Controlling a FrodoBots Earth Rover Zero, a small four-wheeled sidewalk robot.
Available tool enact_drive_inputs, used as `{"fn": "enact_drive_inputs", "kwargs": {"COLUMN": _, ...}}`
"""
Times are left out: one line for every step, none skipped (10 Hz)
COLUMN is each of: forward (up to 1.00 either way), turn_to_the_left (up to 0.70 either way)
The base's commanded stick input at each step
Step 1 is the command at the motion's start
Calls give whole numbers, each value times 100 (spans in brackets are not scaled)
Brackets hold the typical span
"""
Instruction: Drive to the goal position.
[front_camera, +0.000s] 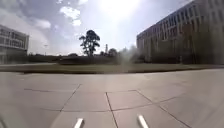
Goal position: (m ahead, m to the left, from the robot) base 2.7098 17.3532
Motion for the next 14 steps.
{"fn": "enact_drive_inputs", "kwargs": {"forward": 67, "turn_to_the_left": 33}}
{"fn": "enact_drive_inputs", "kwargs": {"forward": 67, "turn_to_the_left": 33}}
{"fn": "enact_drive_inputs", "kwargs": {"forward": 67, "turn_to_the_left": 33}}
{"fn": "enact_drive_inputs", "kwargs": {"forward": 67, "turn_to_the_left": 34}}
{"fn": "enact_drive_inputs", "kwargs": {"forward": 67, "turn_to_the_left": 33}}
{"fn": "enact_drive_inputs", "kwargs": {"forward": 67, "turn_to_the_left": 33}}
{"fn": "enact_drive_inputs", "kwargs": {"forward": 68, "turn_to_the_left": 34}}
{"fn": "enact_drive_inputs", "kwargs": {"forward": 68, "turn_to_the_left": 34}}
{"fn": "enact_drive_inputs", "kwargs": {"forward": 67, "turn_to_the_left": 33}}
{"fn": "enact_drive_inputs", "kwargs": {"forward": 68, "turn_to_the_left": 34}}
{"fn": "enact_drive_inputs", "kwargs": {"forward": 68, "turn_to_the_left": 34}}
{"fn": "enact_drive_inputs", "kwargs": {"forward": 67, "turn_to_the_left": 34}}
{"fn": "enact_drive_inputs", "kwargs": {"forward": 67, "turn_to_the_left": 34}}
{"fn": "enact_drive_inputs", "kwargs": {"forward": 67, "turn_to_the_left": 34}}
